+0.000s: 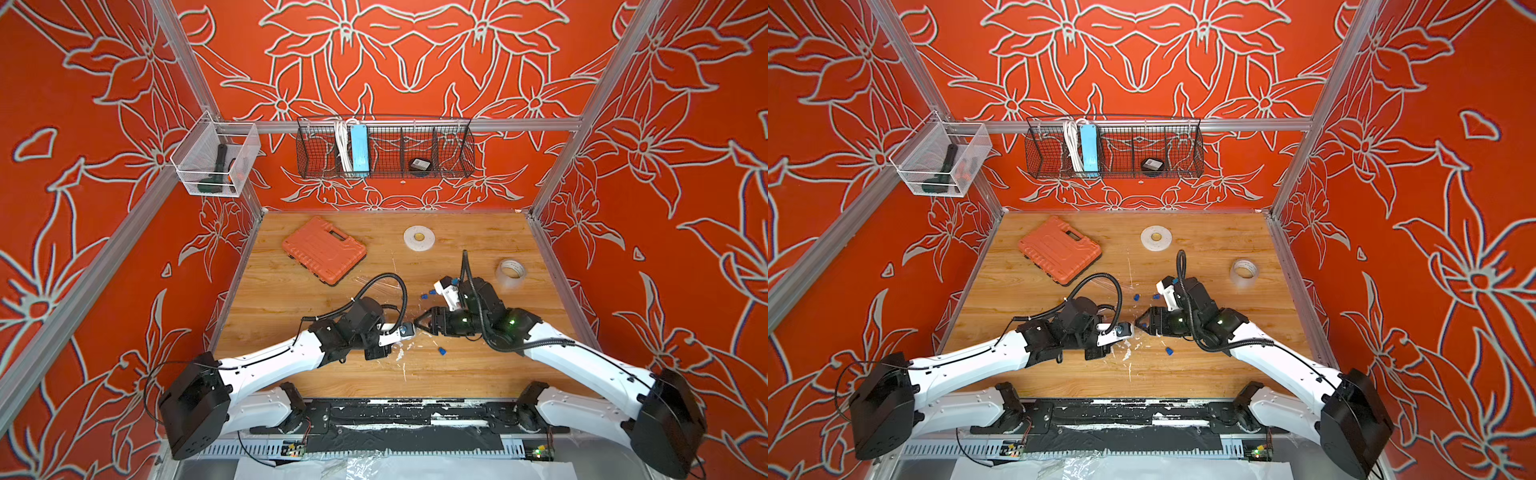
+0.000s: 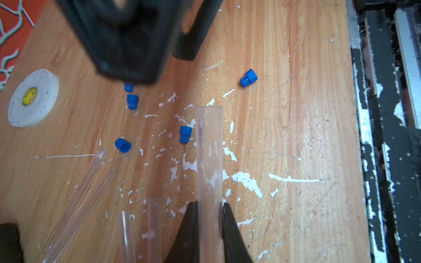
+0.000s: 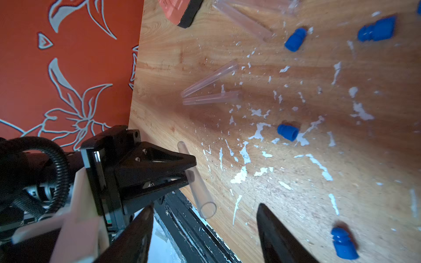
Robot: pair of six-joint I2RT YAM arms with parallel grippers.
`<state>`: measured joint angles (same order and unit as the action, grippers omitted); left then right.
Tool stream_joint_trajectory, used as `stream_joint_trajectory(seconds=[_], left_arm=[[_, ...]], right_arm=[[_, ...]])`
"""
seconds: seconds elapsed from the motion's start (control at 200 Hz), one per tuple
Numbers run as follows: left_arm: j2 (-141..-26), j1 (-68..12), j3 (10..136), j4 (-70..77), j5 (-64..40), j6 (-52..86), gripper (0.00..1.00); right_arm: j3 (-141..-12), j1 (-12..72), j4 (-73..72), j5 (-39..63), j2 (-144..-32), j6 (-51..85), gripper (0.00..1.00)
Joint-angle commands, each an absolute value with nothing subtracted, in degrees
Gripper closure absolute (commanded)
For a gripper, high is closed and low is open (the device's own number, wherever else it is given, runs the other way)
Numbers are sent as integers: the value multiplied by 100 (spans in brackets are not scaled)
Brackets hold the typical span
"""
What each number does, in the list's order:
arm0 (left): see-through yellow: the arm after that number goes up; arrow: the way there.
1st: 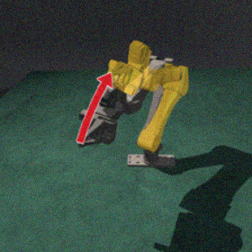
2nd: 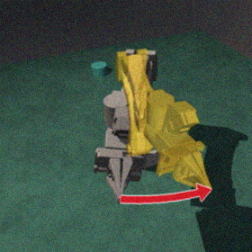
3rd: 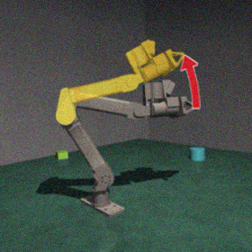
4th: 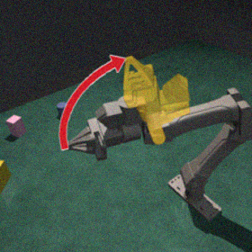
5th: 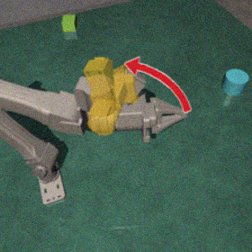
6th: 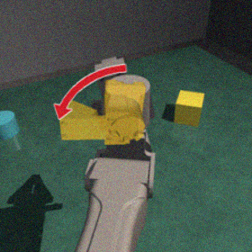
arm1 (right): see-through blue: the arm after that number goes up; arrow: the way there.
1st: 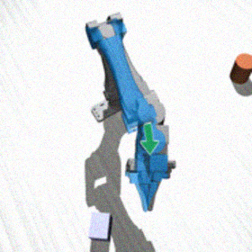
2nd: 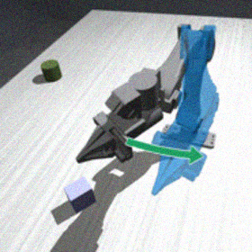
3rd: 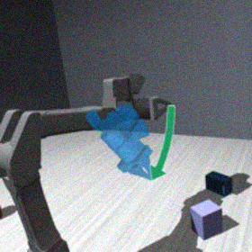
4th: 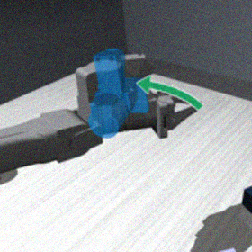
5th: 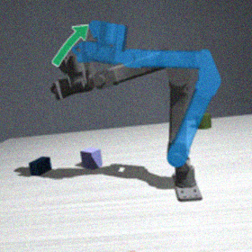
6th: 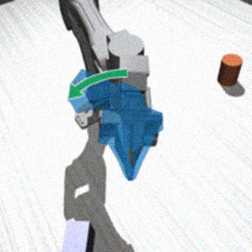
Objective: Insert stoppers into test tubes
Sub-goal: Pick up the test tube at the center of the board.
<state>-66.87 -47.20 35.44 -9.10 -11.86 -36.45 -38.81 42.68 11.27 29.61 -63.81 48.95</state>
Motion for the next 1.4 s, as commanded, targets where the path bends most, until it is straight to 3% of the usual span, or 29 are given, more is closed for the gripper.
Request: stream_joint_trajectory(seconds=[0.0, 0.53, 1.056, 1.396], left_arm=[[-6576, -4715, 3489, -795, -1395, -3735, 88], [-6498, -4711, 3456, -608, -1156, -3638, 88], [-6483, -4711, 3427, -502, -1045, -3640, 89], [-6478, -4711, 3410, -467, -951, -3656, 88]], right_arm=[[-3883, 4435, 704, 2796, -6558, 5266, 32], [-3718, 4834, 325, 2743, -6925, 5489, 58], [-3762, 4892, 158, 2830, -7102, 5490, 64], [-3753, 4887, 86, 2923, -7155, 5489, 78]])
